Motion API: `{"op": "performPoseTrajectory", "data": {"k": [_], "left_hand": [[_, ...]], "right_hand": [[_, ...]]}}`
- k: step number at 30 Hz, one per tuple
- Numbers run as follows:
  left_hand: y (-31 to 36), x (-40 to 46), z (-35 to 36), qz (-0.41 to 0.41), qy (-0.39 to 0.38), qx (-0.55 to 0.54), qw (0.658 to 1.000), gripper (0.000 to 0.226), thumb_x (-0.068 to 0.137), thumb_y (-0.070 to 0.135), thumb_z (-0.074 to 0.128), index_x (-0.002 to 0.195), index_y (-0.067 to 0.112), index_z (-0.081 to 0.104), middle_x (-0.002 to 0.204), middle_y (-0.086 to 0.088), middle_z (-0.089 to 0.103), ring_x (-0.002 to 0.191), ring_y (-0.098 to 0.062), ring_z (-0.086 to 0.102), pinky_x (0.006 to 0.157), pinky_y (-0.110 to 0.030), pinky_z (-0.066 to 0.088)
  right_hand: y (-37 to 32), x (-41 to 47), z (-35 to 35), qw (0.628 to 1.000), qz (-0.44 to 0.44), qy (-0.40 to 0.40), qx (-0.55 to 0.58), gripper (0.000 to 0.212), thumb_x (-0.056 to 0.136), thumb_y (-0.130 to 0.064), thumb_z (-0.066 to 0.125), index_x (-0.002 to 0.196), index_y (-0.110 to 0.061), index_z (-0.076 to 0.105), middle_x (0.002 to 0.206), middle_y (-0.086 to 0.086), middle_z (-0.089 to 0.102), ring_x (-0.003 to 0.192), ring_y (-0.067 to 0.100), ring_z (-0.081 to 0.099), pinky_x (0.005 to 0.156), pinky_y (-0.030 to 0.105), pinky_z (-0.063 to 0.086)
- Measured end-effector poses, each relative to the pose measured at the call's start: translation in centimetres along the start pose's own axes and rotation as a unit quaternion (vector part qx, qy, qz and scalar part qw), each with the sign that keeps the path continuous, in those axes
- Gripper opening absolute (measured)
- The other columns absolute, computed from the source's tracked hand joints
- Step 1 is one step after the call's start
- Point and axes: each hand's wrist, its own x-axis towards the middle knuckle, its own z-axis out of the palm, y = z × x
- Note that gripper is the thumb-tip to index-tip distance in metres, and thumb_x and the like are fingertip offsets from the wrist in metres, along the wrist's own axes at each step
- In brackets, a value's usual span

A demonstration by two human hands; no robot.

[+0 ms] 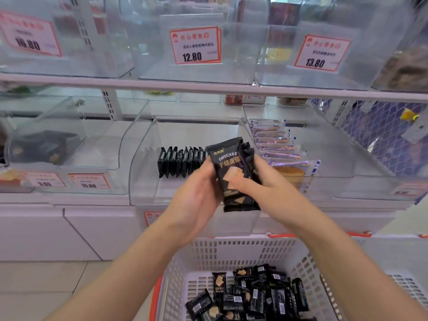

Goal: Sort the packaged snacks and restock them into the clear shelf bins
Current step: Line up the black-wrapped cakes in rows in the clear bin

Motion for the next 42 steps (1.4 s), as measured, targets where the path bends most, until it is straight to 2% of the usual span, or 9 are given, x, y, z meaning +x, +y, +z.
{"op": "performPoseTrajectory", "data": {"k": [4, 7, 11, 14, 16, 27, 35, 39, 42], "left_hand": [[1.3, 3.4, -2.0, -0.050, 0.067, 0.317, 0.945, 0.032, 0.095, 0.022, 0.043, 0.126, 0.023, 0.049, 0.115, 0.001, 0.061, 0.101, -0.009, 0.058, 0.095, -0.030, 0.042], [1.1, 7.3, -4.9, -0.005, 0.011, 0.647, 0.762, 0.035, 0.093, 0.021, 0.049, 0.127, 0.014, 0.051, 0.121, -0.002, 0.058, 0.112, -0.016, 0.054, 0.097, -0.031, 0.041], [-0.1, 12.3, -8.4, -0.027, -0.127, 0.846, 0.516, 0.034, 0.092, 0.018, 0.044, 0.125, 0.013, 0.052, 0.133, -0.007, 0.047, 0.124, -0.026, 0.041, 0.104, -0.036, 0.034], [-1.0, 14.6, -10.7, -0.031, -0.203, 0.899, 0.386, 0.037, 0.093, 0.017, 0.041, 0.129, 0.014, 0.050, 0.141, -0.005, 0.042, 0.129, -0.028, 0.034, 0.108, -0.038, 0.030], [-1.5, 15.6, -11.9, -0.010, -0.217, 0.910, 0.353, 0.038, 0.092, 0.019, 0.043, 0.129, 0.015, 0.050, 0.141, -0.003, 0.043, 0.132, -0.027, 0.032, 0.108, -0.038, 0.029], [-0.6, 16.5, -13.1, -0.068, -0.171, 0.899, 0.398, 0.048, 0.091, 0.011, 0.047, 0.135, 0.030, 0.044, 0.144, 0.007, 0.036, 0.128, -0.020, 0.034, 0.094, -0.039, 0.044], [0.9, 15.5, -15.2, -0.043, -0.058, 0.765, 0.640, 0.033, 0.090, 0.013, 0.049, 0.123, 0.014, 0.057, 0.128, -0.003, 0.056, 0.119, -0.020, 0.049, 0.096, -0.024, 0.035], [0.3, 15.7, -15.8, -0.067, -0.055, 0.787, 0.611, 0.058, 0.086, 0.029, 0.061, 0.137, 0.011, 0.040, 0.143, -0.006, 0.037, 0.131, -0.022, 0.036, 0.107, -0.030, 0.030], [-0.1, 16.0, -16.0, -0.087, -0.050, 0.810, 0.577, 0.072, 0.084, 0.037, 0.063, 0.142, 0.008, 0.032, 0.147, -0.007, 0.031, 0.136, -0.023, 0.028, 0.111, -0.035, 0.027]], "right_hand": [[-0.1, 1.6, -1.6, 0.976, 0.064, 0.129, -0.162, 0.017, 0.080, -0.045, 0.059, 0.093, -0.035, 0.057, 0.080, -0.016, 0.066, 0.073, 0.004, 0.061, 0.062, 0.020, 0.045], [-0.2, 2.4, -1.4, 0.955, 0.083, 0.153, -0.240, 0.023, 0.080, -0.050, 0.055, 0.094, -0.032, 0.053, 0.082, -0.017, 0.063, 0.077, 0.004, 0.059, 0.063, 0.022, 0.044], [-0.3, 3.1, 0.0, 0.920, 0.082, 0.183, -0.336, 0.034, 0.083, -0.050, 0.052, 0.106, -0.027, 0.043, 0.098, -0.008, 0.060, 0.090, 0.016, 0.058, 0.070, 0.031, 0.046], [0.4, 3.7, 1.8, 0.867, 0.081, 0.156, -0.466, 0.054, 0.087, -0.049, 0.044, 0.129, -0.021, 0.025, 0.116, 0.004, 0.049, 0.105, 0.026, 0.050, 0.082, 0.035, 0.043], [1.0, 4.7, 2.8, 0.833, 0.095, 0.146, -0.525, 0.062, 0.088, -0.049, 0.042, 0.135, -0.017, 0.019, 0.123, 0.008, 0.045, 0.111, 0.027, 0.046, 0.085, 0.033, 0.042], [5.9, 16.4, 3.9, 0.714, 0.223, 0.043, -0.662, 0.055, 0.097, -0.017, 0.036, 0.141, 0.008, 0.016, 0.140, 0.030, 0.031, 0.125, 0.041, 0.037, 0.100, 0.037, 0.035], [10.4, 19.2, 4.8, 0.701, 0.232, -0.072, -0.671, 0.059, 0.098, -0.023, 0.036, 0.140, 0.013, 0.016, 0.144, 0.029, 0.027, 0.129, 0.039, 0.031, 0.106, 0.037, 0.030], [10.5, 19.6, 4.2, 0.694, 0.262, -0.157, -0.652, 0.076, 0.089, -0.043, 0.047, 0.143, 0.003, 0.019, 0.144, 0.021, 0.026, 0.132, 0.034, 0.026, 0.108, 0.033, 0.025], [10.6, 19.4, 4.1, 0.689, 0.232, -0.142, -0.672, 0.070, 0.089, -0.026, 0.051, 0.145, 0.000, 0.017, 0.148, 0.022, 0.014, 0.133, 0.034, 0.023, 0.108, 0.035, 0.025]]}}
